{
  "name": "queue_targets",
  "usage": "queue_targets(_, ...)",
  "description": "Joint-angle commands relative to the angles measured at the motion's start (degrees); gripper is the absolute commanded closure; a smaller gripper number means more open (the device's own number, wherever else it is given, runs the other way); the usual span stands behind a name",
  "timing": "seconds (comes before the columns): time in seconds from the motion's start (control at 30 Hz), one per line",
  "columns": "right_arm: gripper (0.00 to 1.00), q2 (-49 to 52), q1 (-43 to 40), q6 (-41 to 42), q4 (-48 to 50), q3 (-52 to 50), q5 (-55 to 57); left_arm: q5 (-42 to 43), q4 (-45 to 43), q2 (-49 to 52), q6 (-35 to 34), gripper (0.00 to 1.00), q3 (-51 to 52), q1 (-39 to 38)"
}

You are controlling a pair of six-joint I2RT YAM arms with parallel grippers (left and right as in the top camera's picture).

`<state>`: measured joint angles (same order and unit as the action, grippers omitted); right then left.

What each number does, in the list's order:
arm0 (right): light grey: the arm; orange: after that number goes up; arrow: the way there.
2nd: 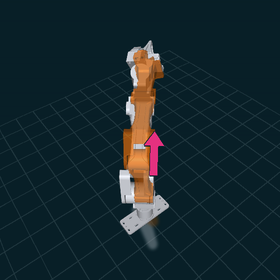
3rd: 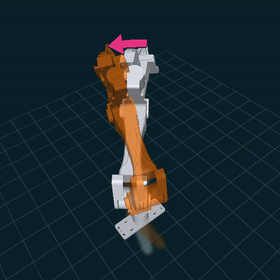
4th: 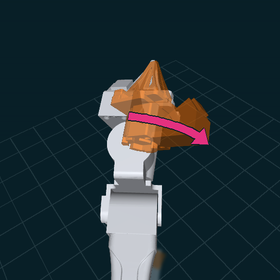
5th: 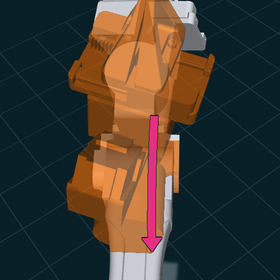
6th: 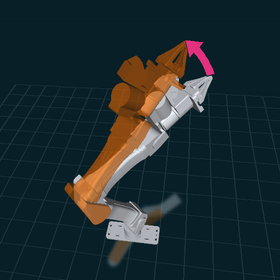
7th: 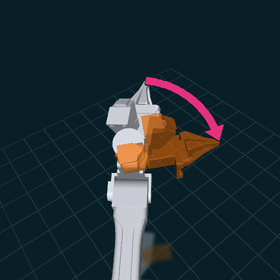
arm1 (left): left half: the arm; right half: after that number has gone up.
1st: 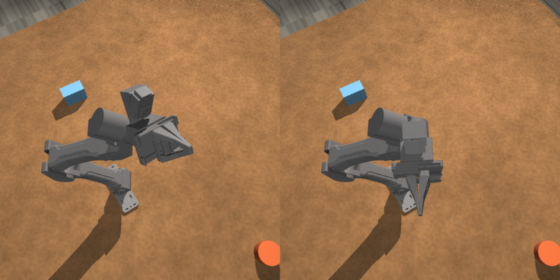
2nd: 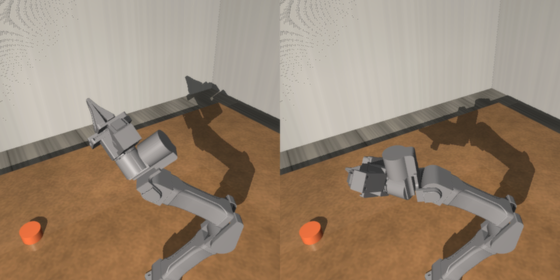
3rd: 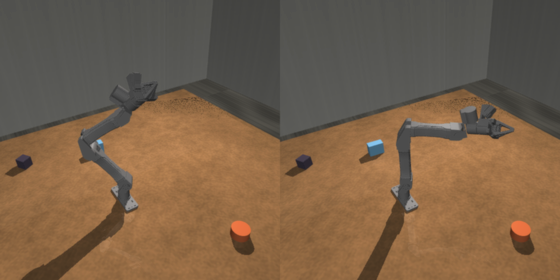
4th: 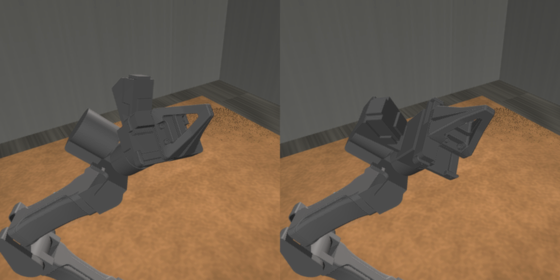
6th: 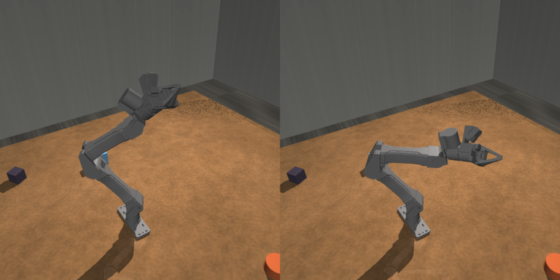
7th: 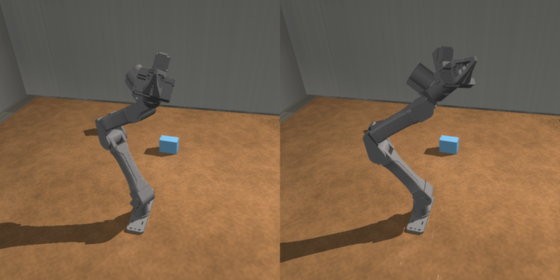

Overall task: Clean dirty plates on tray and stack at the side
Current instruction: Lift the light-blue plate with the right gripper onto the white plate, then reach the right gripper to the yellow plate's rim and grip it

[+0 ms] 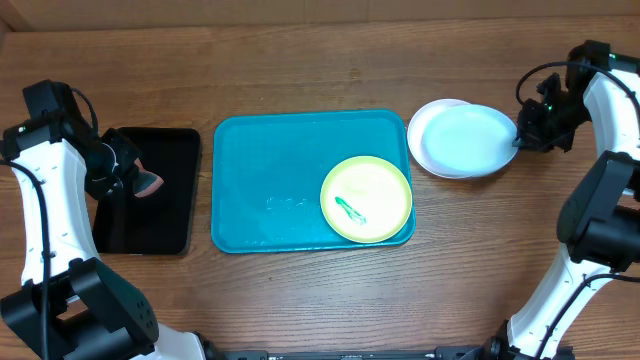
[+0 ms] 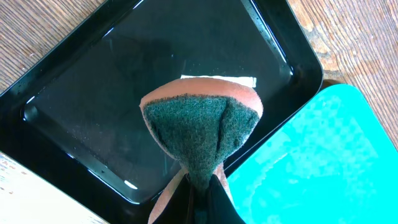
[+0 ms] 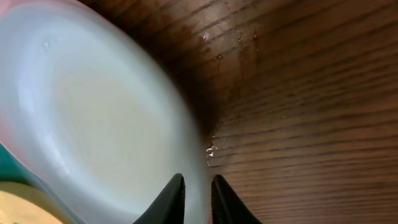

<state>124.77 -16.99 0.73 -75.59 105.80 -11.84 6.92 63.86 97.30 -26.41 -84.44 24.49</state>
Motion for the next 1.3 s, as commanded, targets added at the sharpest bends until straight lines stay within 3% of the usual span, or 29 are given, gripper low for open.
queue_targets(0.0,0.75,-1.31,1.46,-0.79,0.28,-0.04,-2.16,0.63,-0.2,0.22,1.14,0.96,0.37,-0.24)
queue_targets(0.37,0.6,-1.31,11.47,-2.34,0.39,-0.11,-3.02,0.63,0.02,0.22,1.16,0.96,0.46,-0.26)
queue_targets(0.67,0.6,-1.31,19.54,-2.8,0.57,-0.11,-2.89,0.63,0.17,0.22,1.14,0.96,0.46,-0.44)
queue_targets(0.9,0.59,-1.31,27.91,-13.46,1.84,-3.87,-4.72,0.63,0.07,0.22,1.16,0.96,0.46,-0.68)
queue_targets(1.0,0.55,-1.31,31.47,-14.71,5.88,-7.87,-1.05,0.63,0.11,0.22,1.16,0.95,0.46,-0.68)
queue_targets(1.27,0.57,-1.31,37.62,-14.73,12.39,-12.15,10.1,0.63,0.17,0.22,1.16,0.96,0.46,-0.68)
